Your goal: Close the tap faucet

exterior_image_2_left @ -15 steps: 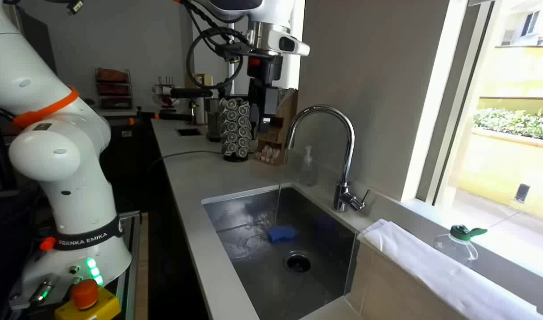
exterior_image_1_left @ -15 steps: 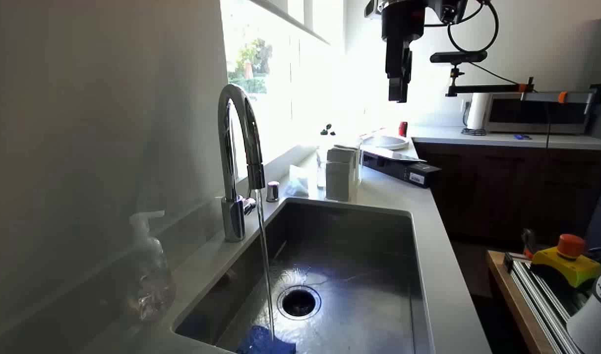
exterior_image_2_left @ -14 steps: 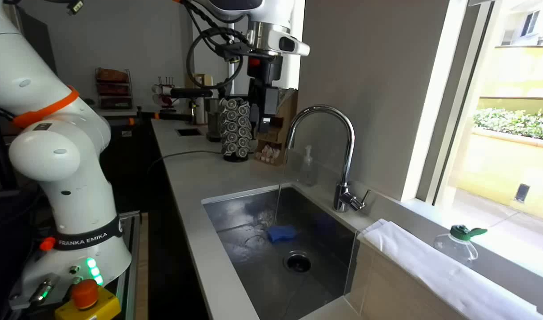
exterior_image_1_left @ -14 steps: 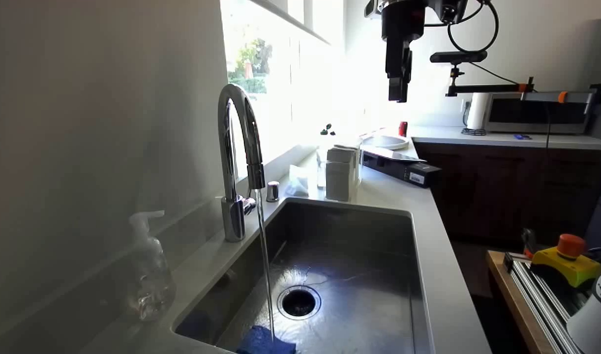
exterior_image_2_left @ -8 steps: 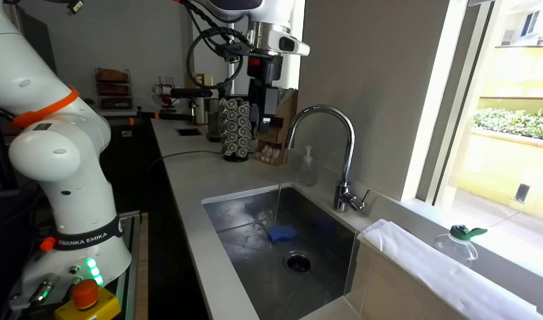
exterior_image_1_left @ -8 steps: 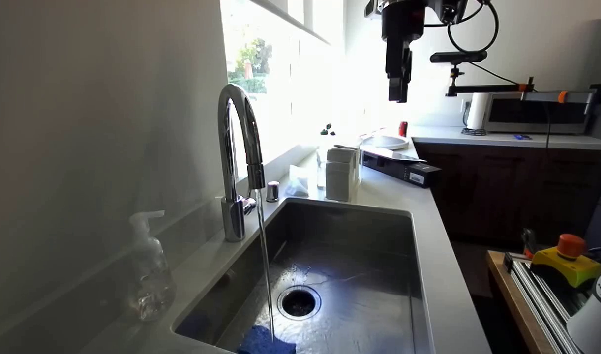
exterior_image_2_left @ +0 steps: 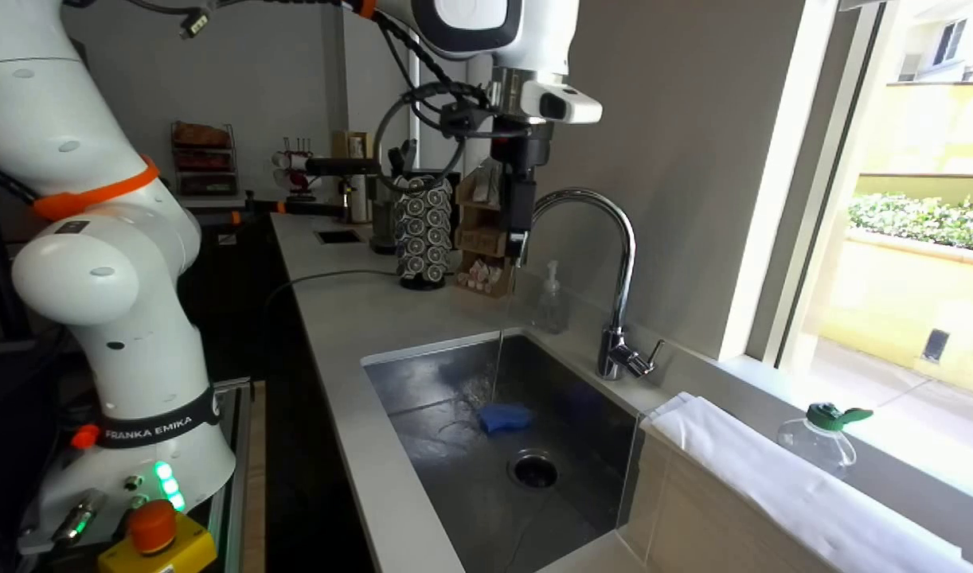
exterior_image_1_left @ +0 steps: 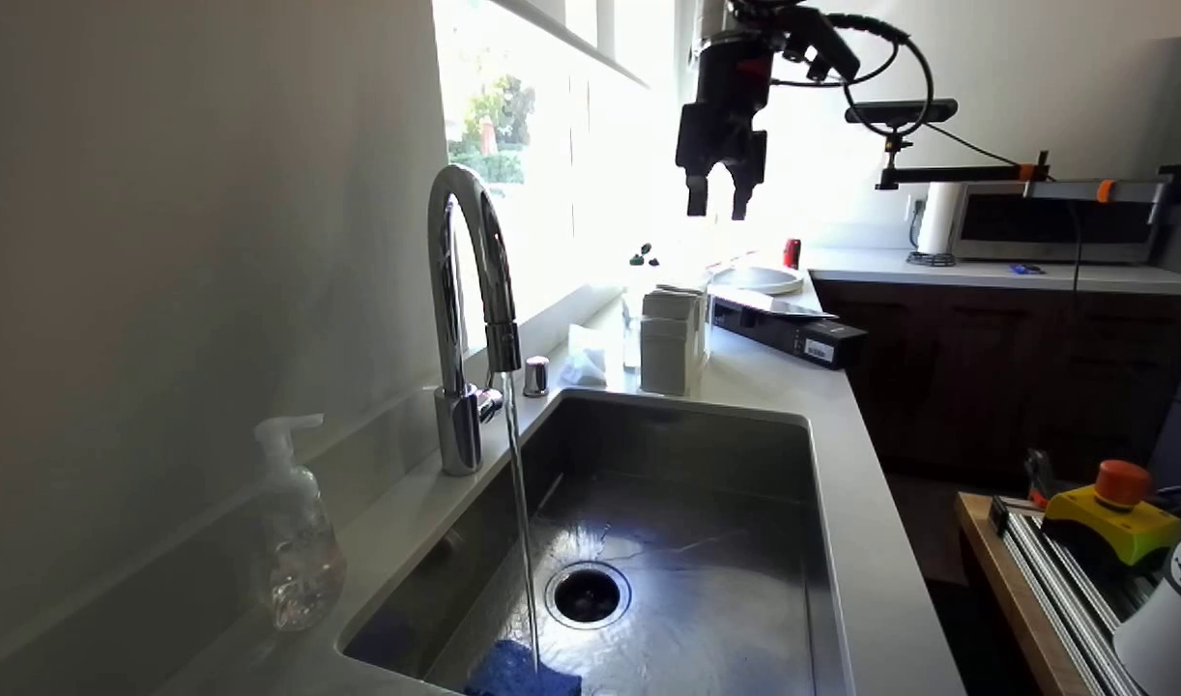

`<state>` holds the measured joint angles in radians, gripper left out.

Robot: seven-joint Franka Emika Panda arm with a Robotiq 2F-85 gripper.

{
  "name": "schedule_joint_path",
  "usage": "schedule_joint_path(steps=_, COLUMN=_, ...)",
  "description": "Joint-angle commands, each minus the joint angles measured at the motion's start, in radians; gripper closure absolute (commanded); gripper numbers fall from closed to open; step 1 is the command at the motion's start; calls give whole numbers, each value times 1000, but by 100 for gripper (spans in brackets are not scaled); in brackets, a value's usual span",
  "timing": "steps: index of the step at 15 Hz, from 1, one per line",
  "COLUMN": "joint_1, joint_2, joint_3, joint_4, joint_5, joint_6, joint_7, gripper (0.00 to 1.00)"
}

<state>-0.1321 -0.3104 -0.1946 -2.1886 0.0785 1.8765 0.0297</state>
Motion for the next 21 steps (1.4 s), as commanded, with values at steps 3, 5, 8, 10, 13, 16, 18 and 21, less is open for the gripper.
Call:
schedule_joint_path(steps=3, joint_1=-7, joint_2=252, joint_3=7, joint_4=118, joint_5=111, joint_6=150, joint_7=73, gripper=0)
schedule_joint_path(steps=5, joint_1=-10, joint_2=313, joint_3=6, joint_4=150, joint_5=143, joint_6=181, joint_7=75, gripper=0)
schedule_joint_path(steps=8, joint_1=-18, joint_2=373, joint_3=8, joint_4=210, joint_5=110, joint_6=149, joint_7=111, gripper=0)
schedule_joint_path(steps=10, joint_1=-19, joint_2=353, joint_3=11, joint_4=174, joint_5=119, joint_6=180, joint_7=79, gripper=0)
schedule_joint_path(steps=13, joint_1=-22, joint_2=368, joint_3=11, joint_4=195, joint_5=119, joint_6=177, joint_7=86, gripper=0)
schedule_joint_path(steps=16, joint_1=-22, joint_2=368, joint_3=11, joint_4=198, joint_5=118, joint_6=177, joint_7=87, gripper=0)
schedule_joint_path(steps=18, joint_1=-25, joint_2=436, joint_3=13, joint_4=255, joint_5=151, joint_6=171, joint_7=59, gripper=0)
schedule_joint_path(steps=21, joint_1=-28, joint_2=488, joint_3=22, joint_4=279, joint_5=197, joint_6=253, joint_7=31, gripper=0)
